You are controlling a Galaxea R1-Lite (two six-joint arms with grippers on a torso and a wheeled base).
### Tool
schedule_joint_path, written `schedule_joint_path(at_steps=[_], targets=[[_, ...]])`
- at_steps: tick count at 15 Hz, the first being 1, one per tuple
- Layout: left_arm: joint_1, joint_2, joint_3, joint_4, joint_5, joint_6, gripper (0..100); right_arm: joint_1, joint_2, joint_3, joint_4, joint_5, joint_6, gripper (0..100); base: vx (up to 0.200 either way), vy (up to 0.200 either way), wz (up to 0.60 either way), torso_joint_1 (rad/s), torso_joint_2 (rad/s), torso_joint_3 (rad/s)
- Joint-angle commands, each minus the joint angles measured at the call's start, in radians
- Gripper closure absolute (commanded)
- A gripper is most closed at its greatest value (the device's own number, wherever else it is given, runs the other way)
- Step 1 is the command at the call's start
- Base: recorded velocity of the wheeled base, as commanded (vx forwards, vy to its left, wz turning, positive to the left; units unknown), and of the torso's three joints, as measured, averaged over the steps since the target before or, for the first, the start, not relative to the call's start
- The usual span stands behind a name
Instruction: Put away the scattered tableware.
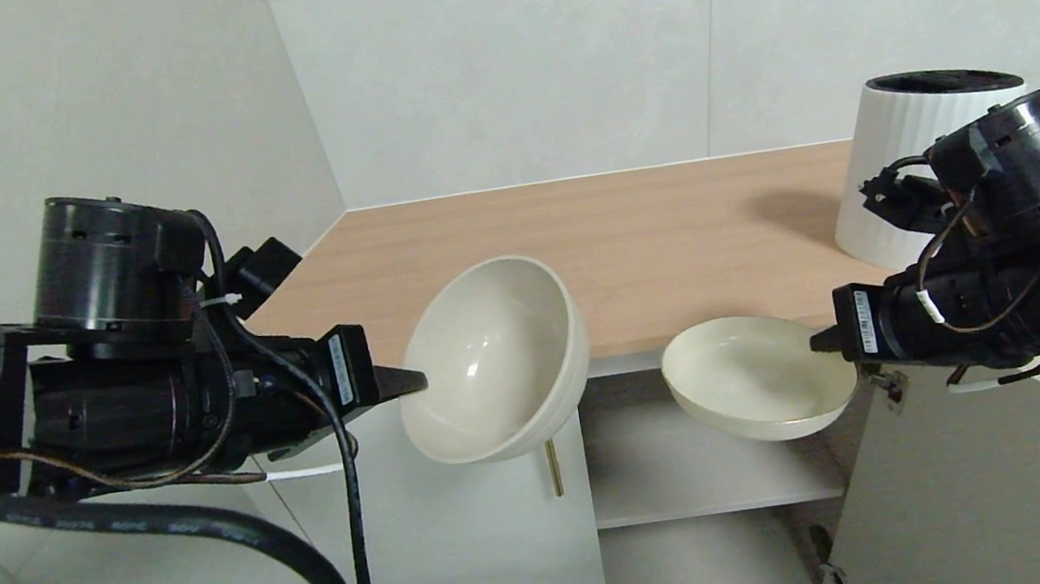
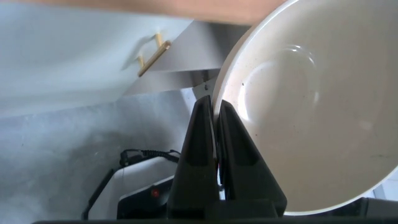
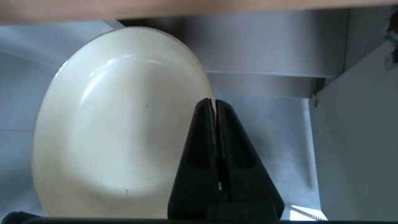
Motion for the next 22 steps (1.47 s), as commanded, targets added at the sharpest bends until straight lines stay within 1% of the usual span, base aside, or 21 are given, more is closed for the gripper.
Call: schedule_joint_path(at_steps=[1, 9, 14, 20, 22], targets=[[0.000, 0.006, 0.000, 0.000, -0.001, -0.001, 100, 0.000, 0.007, 0.001, 0.000, 0.000, -0.010, 100, 0.000, 0.000, 0.00, -0.183, 0.44, 0.256], [0.000, 0.012, 0.000, 0.000, -0.001, -0.001, 100, 0.000, 0.025, 0.009, -0.003, 0.000, -0.015, 100, 0.000, 0.000, 0.00, -0.173, 0.46, 0.287], [0.000, 0.012, 0.000, 0.000, -0.001, -0.001, 100, 0.002, 0.030, 0.009, -0.003, 0.000, -0.015, 100, 0.000, 0.000, 0.00, -0.119, 0.42, 0.301], [0.000, 0.012, 0.000, 0.000, -0.001, -0.001, 100, 0.002, 0.052, 0.009, -0.003, 0.000, -0.015, 100, 0.000, 0.000, 0.00, -0.013, 0.06, 0.048], [0.000, 0.020, 0.000, 0.000, -0.003, -0.001, 100, 0.002, 0.096, 0.006, -0.005, -0.002, -0.016, 100, 0.000, 0.000, 0.00, 0.000, 0.00, 0.000]])
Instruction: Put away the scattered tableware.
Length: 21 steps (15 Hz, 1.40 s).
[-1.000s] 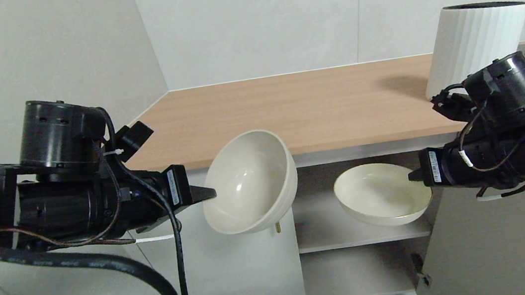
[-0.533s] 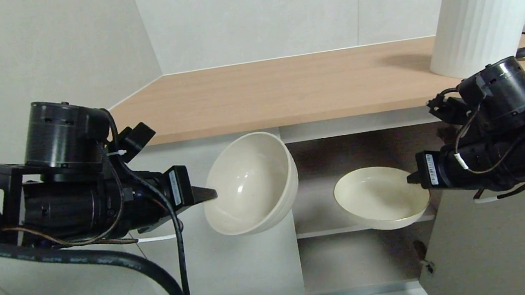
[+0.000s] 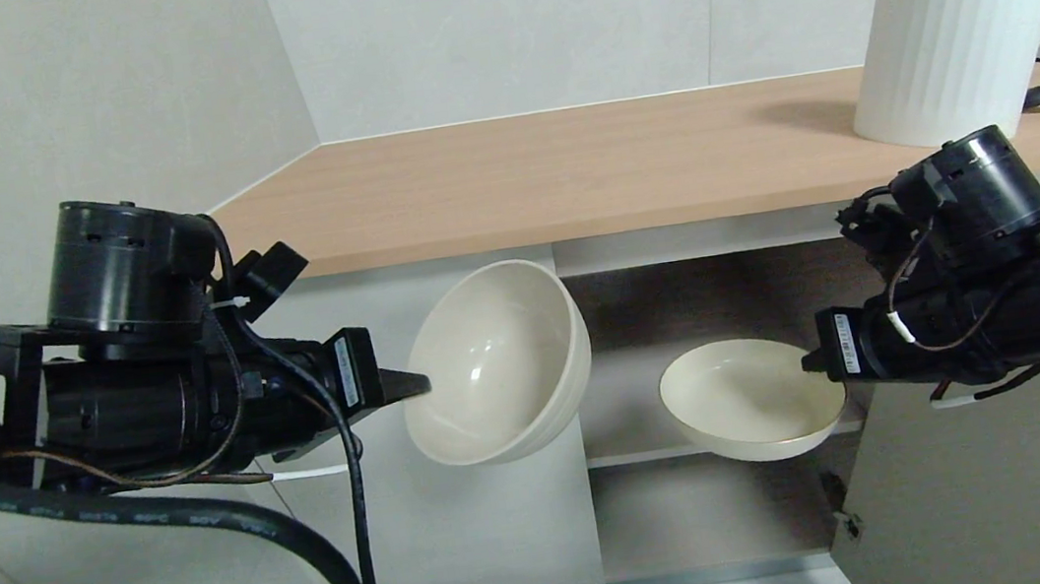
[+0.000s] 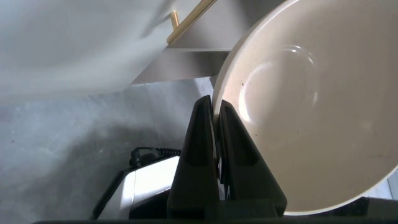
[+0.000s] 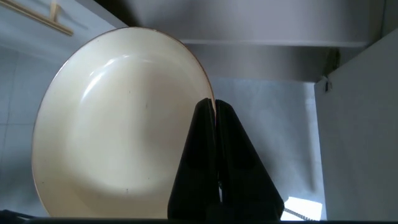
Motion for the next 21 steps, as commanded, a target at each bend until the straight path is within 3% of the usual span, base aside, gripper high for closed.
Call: schedule_joint_path(at_steps=[1, 8, 11, 16, 21], targets=[[0.000, 0.013, 0.000, 0.000, 0.000, -0.001, 100, 0.001, 0.066, -0.002, -0.004, -0.001, -0.001, 100, 0.000, 0.000, 0.00, 0.000, 0.00, 0.000], [-0.002, 0.032, 0.000, 0.000, 0.003, -0.001, 100, 0.004, 0.379, -0.014, -0.167, -0.008, 0.003, 100, 0.000, 0.000, 0.00, 0.000, 0.00, 0.000], [-0.002, 0.044, 0.000, 0.000, 0.005, -0.001, 100, -0.022, 0.515, -0.019, -0.337, -0.015, 0.012, 100, 0.000, 0.000, 0.00, 0.000, 0.00, 0.000], [-0.002, 0.044, 0.000, 0.002, 0.002, -0.001, 100, -0.051, 0.681, -0.019, -0.638, -0.127, 0.042, 100, 0.000, 0.000, 0.00, 0.000, 0.00, 0.000], [-0.009, 0.052, 0.000, 0.002, 0.002, -0.001, 100, -0.086, 0.765, -0.111, -0.669, -0.205, 0.075, 100, 0.000, 0.000, 0.00, 0.000, 0.00, 0.000]])
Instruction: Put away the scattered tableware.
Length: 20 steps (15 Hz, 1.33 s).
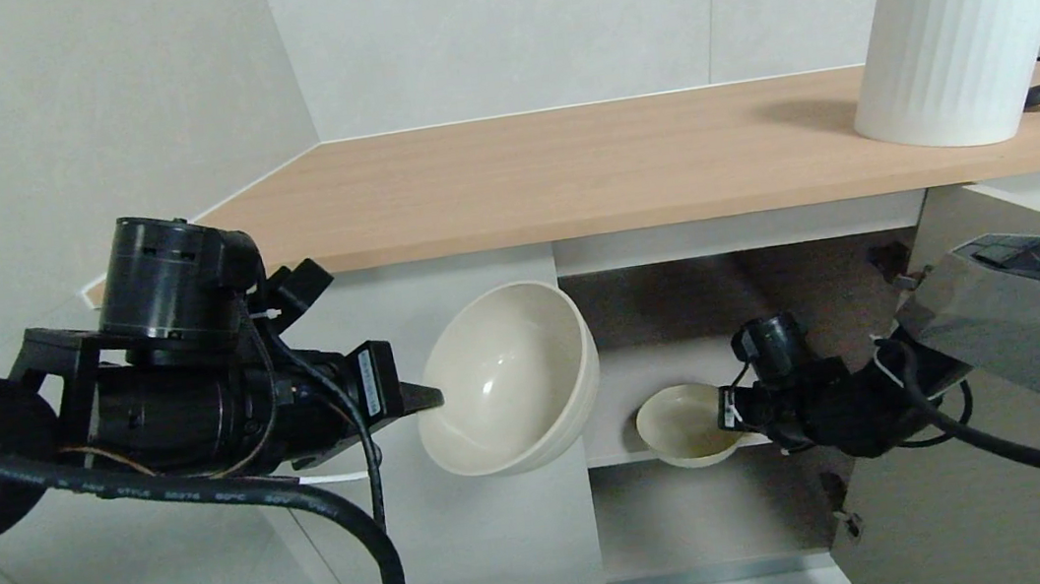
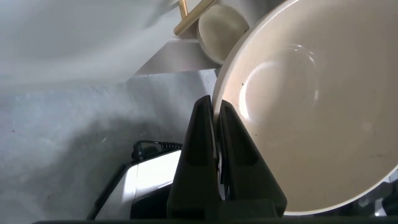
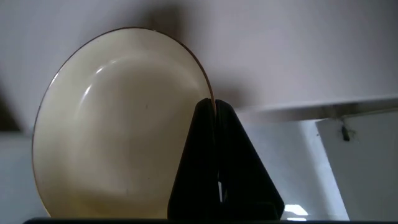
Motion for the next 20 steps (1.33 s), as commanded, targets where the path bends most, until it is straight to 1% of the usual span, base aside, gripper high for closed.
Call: schedule_joint_path(at_steps=[1, 3, 6, 9, 10, 20], targets=[[-0.001, 0.003, 0.000, 0.000, 0.000, 0.000, 100, -0.012, 0.054, -0.040, -0.001, -0.012, 0.017, 100, 0.000, 0.000, 0.00, 0.000, 0.00, 0.000], [-0.006, 0.013, 0.000, 0.000, 0.002, -0.002, 100, -0.020, 0.083, -0.076, -0.001, -0.037, 0.022, 100, 0.000, 0.000, 0.00, 0.000, 0.00, 0.000], [-0.017, 0.025, 0.000, 0.002, 0.003, -0.002, 100, -0.024, 0.139, -0.129, -0.001, -0.101, 0.017, 100, 0.000, 0.000, 0.00, 0.000, 0.00, 0.000], [-0.017, 0.026, 0.000, 0.002, 0.003, -0.002, 100, -0.024, 0.159, -0.151, -0.001, -0.118, 0.015, 100, 0.000, 0.000, 0.00, 0.000, 0.00, 0.000], [-0.018, 0.031, 0.000, 0.002, 0.005, -0.002, 100, -0.024, 0.184, -0.188, -0.001, -0.143, 0.015, 100, 0.000, 0.000, 0.00, 0.000, 0.00, 0.000], [-0.020, 0.045, 0.000, 0.002, 0.005, -0.002, 100, -0.035, 0.221, -0.287, 0.005, -0.154, 0.025, 100, 0.000, 0.000, 0.00, 0.000, 0.00, 0.000]])
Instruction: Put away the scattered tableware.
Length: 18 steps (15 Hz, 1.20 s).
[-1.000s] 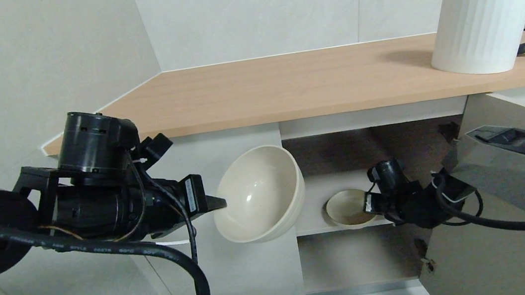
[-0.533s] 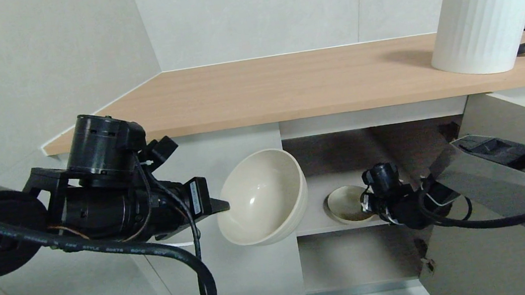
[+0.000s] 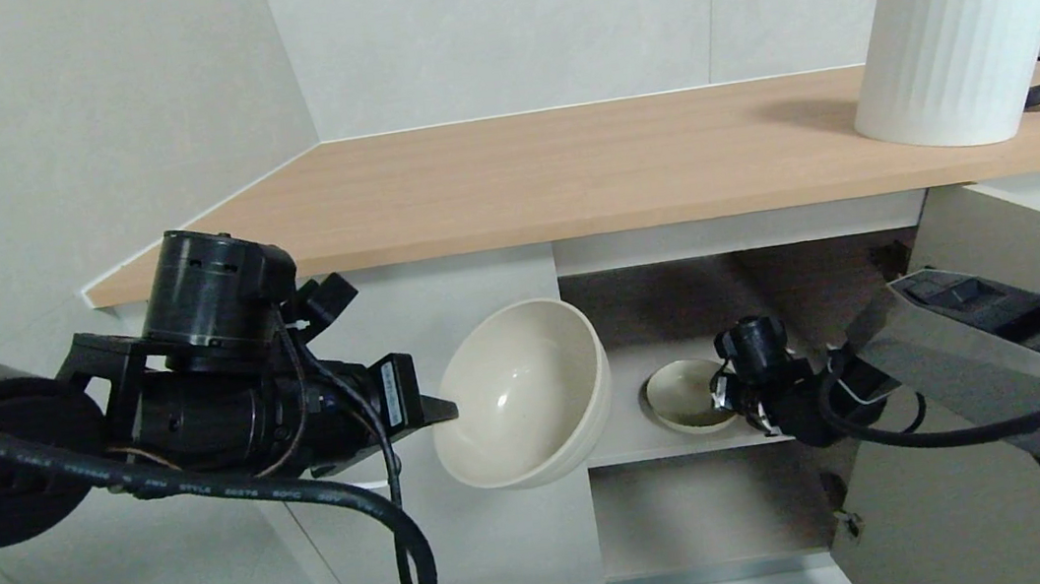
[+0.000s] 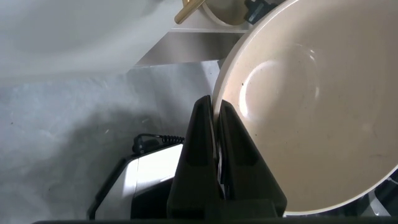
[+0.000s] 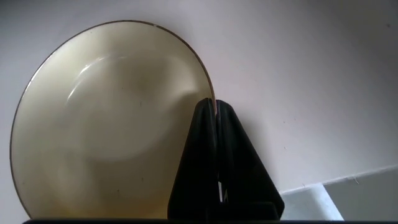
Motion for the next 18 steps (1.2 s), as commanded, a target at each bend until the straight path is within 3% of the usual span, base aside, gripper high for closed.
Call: schedule_joint_path(at_steps=[1, 4, 5, 9, 13, 17, 18], targets=[[0.001, 0.006, 0.000, 0.000, 0.000, 0.000, 100, 0.000, 0.014, -0.024, 0.002, -0.005, -0.002, 100, 0.000, 0.000, 0.00, 0.000, 0.00, 0.000], [0.001, 0.018, 0.000, 0.000, 0.003, 0.000, 100, 0.000, 0.016, -0.026, 0.002, -0.014, -0.002, 100, 0.000, 0.000, 0.00, 0.000, 0.00, 0.000], [0.001, 0.019, 0.000, -0.002, 0.003, 0.000, 100, -0.003, 0.014, -0.026, 0.002, -0.014, -0.002, 0, 0.000, 0.000, 0.00, 0.000, 0.00, 0.000], [0.001, 0.027, 0.000, -0.002, 0.003, 0.000, 100, -0.005, 0.002, -0.021, 0.002, -0.017, 0.000, 0, 0.000, 0.000, 0.00, 0.000, 0.00, 0.000], [-0.042, 0.081, 0.000, 0.003, 0.017, 0.000, 100, 0.023, -0.202, 0.196, -0.002, 0.053, -0.011, 0, 0.000, 0.000, 0.00, 0.000, 0.00, 0.000], [-0.128, 0.230, -0.028, 0.063, 0.165, 0.003, 100, 0.075, -0.434, 0.367, 0.037, 0.203, -0.091, 0, 0.000, 0.000, 0.00, 0.000, 0.00, 0.000], [-0.150, 0.289, -0.032, 0.084, 0.239, 0.035, 100, 0.106, -0.515, 0.427, 0.074, 0.239, -0.146, 0, 0.000, 0.000, 0.00, 0.000, 0.00, 0.000]])
